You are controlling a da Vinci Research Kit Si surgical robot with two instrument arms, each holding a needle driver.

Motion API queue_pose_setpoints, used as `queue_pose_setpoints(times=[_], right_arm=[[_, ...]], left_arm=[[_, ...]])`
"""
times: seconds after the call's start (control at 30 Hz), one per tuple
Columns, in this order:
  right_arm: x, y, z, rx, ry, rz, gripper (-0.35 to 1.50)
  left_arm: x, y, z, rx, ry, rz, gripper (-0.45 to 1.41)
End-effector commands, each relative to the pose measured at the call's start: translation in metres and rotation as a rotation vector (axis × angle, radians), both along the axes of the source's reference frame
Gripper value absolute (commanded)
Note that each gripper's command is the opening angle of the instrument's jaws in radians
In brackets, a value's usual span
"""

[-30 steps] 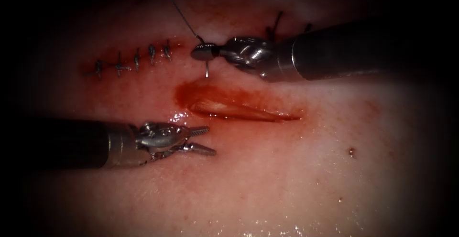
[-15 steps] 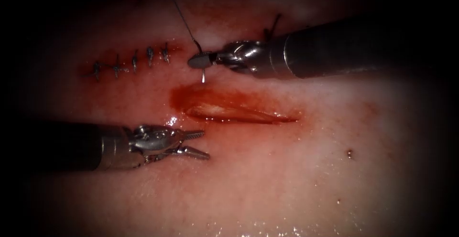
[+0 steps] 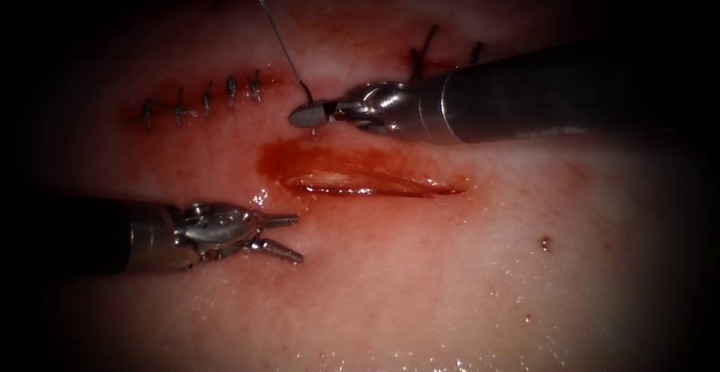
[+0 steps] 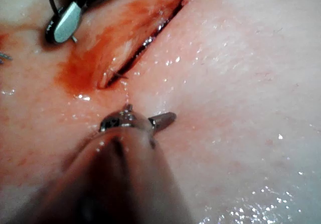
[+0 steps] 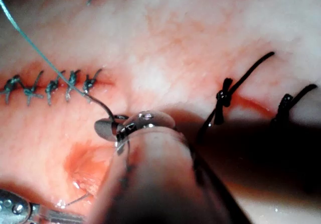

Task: Wound Closure

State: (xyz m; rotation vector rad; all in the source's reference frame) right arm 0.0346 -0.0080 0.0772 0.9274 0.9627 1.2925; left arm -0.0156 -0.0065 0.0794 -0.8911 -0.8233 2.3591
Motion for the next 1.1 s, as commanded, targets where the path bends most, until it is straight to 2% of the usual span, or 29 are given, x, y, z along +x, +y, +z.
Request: queue_pose_setpoints(times=[0.03, 0.07, 0.17, 0.2, 0.23, 0.33, 0.5, 0.63, 0.8, 0.87, 0.93, 1.0, 1.03, 1.07, 1.1], right_arm=[[0.0003, 0.0004, 0.0008, -0.106, -0.037, 0.016, 0.62], [0.0000, 0.0011, 0.0010, -0.201, -0.070, 0.021, 1.04], [-0.0003, 0.0021, 0.0012, -0.354, -0.124, 0.025, 1.21], [-0.0006, 0.0030, 0.0010, -0.490, -0.173, 0.000, 1.28], [-0.0008, 0.0036, 0.0007, -0.578, -0.199, -0.027, 1.31], [-0.0011, 0.0048, -0.0006, -0.707, -0.250, -0.064, 1.36], [-0.0007, 0.0047, -0.0018, -0.776, -0.293, -0.075, 1.40], [0.0003, 0.0042, -0.0022, -0.819, -0.250, -0.119, 1.40], [0.0007, 0.0040, -0.0022, -0.855, -0.249, -0.141, 1.40], [0.0009, 0.0039, -0.0020, -0.872, -0.252, -0.149, 1.33], [0.0009, 0.0037, -0.0019, -0.876, -0.250, -0.148, 1.04], [0.0009, 0.0035, -0.0017, -0.879, -0.249, -0.150, 0.31], [0.0010, 0.0032, -0.0014, -0.881, -0.214, -0.150, -0.35], [0.0012, 0.0028, -0.0011, -0.855, -0.153, -0.166, -0.35], [0.0012, 0.0026, -0.0009, -0.829, -0.133, -0.169, -0.35]], left_arm=[[-0.0006, -0.0010, 0.0005, 0.003, 0.000, 0.003, 0.62], [-0.0007, -0.0011, 0.0005, 0.003, -0.001, 0.004, 0.62], [-0.0008, -0.0011, 0.0005, 0.004, 0.001, 0.008, 0.62], [-0.0008, -0.0012, 0.0005, 0.003, 0.000, 0.009, 0.61], [-0.0009, -0.0012, 0.0005, 0.003, -0.001, 0.010, 0.61], [-0.0010, -0.0013, 0.0006, 0.006, 0.003, 0.009, 0.61], [-0.0013, -0.0015, 0.0007, 0.004, 0.006, 0.011, 0.61], [-0.0013, -0.0015, 0.0007, 0.005, 0.007, 0.015, 0.61], [-0.0014, -0.0016, 0.0008, 0.003, 0.006, 0.016, 0.59], [-0.0015, -0.0017, 0.0009, 0.003, 0.009, 0.018, 0.59], [-0.0015, -0.0017, 0.0009, 0.003, 0.008, 0.019, 0.59], [-0.0015, -0.0017, 0.0009, 0.003, 0.008, 0.019, 0.59], [-0.0014, -0.0017, 0.0009, 0.003, 0.009, 0.022, 0.59], [-0.0014, -0.0017, 0.0008, 0.007, 0.010, 0.021, 0.59], [-0.0013, -0.0018, 0.0008, 0.007, 0.010, 0.021, 0.59]])
